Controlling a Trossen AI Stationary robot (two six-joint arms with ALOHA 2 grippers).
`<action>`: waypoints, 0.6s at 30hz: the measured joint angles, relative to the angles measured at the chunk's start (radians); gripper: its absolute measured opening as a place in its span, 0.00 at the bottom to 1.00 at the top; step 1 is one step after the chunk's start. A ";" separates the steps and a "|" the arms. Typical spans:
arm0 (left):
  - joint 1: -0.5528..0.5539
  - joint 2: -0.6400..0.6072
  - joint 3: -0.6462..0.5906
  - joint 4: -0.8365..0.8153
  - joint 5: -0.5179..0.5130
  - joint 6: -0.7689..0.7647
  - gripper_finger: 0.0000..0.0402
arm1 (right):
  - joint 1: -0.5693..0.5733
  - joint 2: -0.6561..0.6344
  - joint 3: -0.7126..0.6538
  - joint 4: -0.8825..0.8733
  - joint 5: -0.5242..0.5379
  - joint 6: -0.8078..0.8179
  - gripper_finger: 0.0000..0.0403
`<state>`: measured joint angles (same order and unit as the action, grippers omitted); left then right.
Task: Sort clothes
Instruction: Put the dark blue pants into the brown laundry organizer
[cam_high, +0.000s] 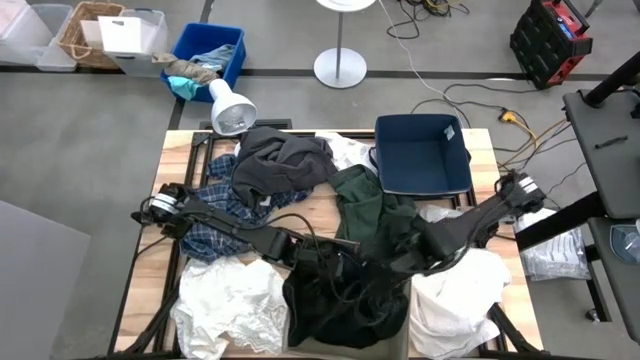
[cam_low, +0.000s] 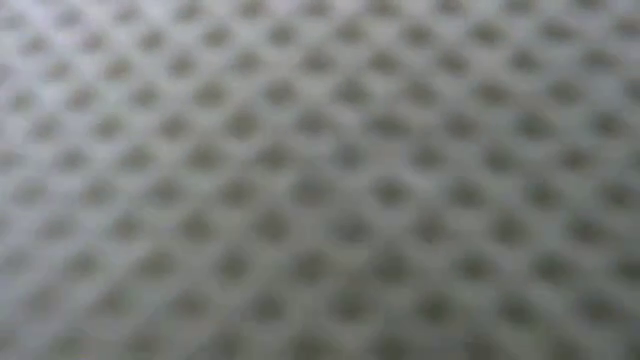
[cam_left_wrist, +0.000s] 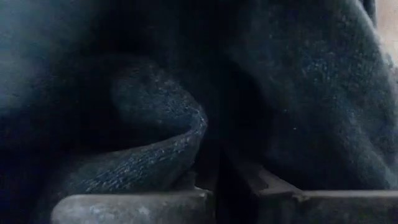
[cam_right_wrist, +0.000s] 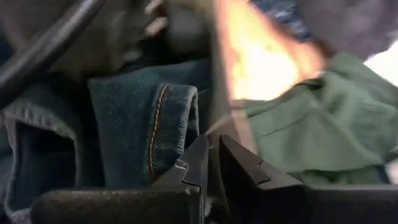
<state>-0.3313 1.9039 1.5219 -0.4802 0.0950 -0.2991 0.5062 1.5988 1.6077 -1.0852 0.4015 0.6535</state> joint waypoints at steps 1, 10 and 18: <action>0.002 -0.005 0.000 0.001 -0.001 -0.005 0.00 | 0.004 0.023 0.000 0.014 -0.024 -0.023 0.08; 0.004 -0.050 0.108 -0.074 -0.001 -0.046 0.00 | 0.020 0.177 0.002 0.024 -0.061 -0.179 0.08; -0.003 -0.055 0.329 -0.326 0.008 -0.023 0.00 | 0.007 0.260 0.002 0.051 -0.066 -0.495 0.08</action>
<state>-0.3344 1.8484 1.8512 -0.8060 0.1026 -0.3222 0.5135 1.8589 1.6096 -1.0338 0.3353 0.1584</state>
